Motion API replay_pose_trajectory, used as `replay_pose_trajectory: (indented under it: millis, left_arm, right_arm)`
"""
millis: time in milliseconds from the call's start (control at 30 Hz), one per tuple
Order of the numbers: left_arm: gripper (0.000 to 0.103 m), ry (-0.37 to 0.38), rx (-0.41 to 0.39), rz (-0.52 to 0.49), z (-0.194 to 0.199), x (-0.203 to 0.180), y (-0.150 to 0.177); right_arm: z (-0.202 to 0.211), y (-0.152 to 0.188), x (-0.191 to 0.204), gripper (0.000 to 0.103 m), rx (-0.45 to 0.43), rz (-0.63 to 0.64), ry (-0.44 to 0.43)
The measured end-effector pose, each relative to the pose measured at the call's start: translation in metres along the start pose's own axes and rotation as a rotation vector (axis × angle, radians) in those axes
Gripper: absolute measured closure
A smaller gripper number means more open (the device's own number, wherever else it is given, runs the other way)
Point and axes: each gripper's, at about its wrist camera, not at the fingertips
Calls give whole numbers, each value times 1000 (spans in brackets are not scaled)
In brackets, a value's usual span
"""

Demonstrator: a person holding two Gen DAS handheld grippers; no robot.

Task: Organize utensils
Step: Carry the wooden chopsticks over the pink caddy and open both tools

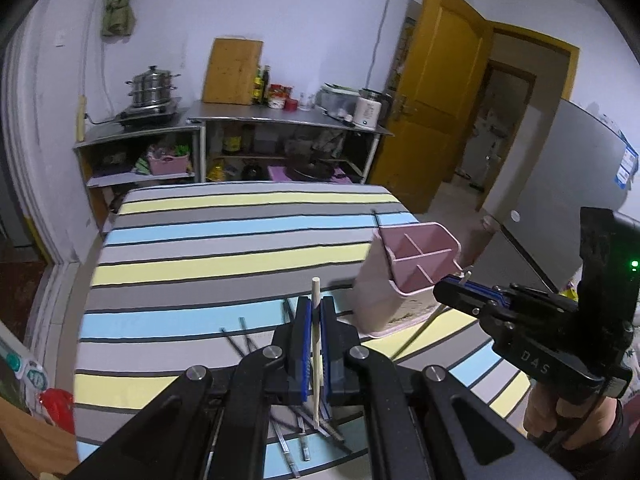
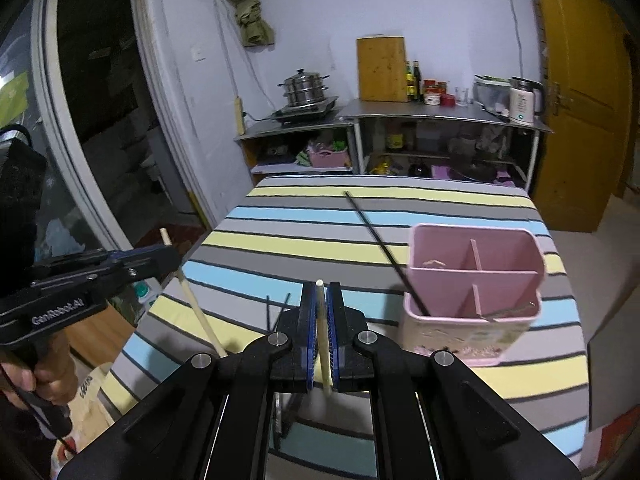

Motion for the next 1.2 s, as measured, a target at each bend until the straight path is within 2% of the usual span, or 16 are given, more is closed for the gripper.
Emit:
replay_pose_trajectory:
  millis: [333, 600, 867, 1000, 1200]
  left_arm:
    - [99, 76, 49, -49, -46, -51, -21]
    - [99, 131, -28, -61, -52, -79, -73]
    - [99, 151, -122, -55, -49, -86, -121]
    - [99, 147, -148, -61, -56, -89, -130]
    - [99, 158, -123, -50, -85, -86, -122]
  right_arm:
    - [27, 4, -47, 98, -39, -91, 63]
    - [55, -21, -75, 98, -130, -147, 95]
    - [73, -58, -89, 98, -226, -169, 118]
    - [69, -69, -92, 98, -247, -177, 118]
    - [46, -67, -98, 98, -226, -180, 130]
Point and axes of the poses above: each gripper's, at about its wrist camera, not at the fingertips, and z roughly against the way its jaws point, x to its left, y to its underside, and after that the axes turned 2 degrees about -z, right-handed
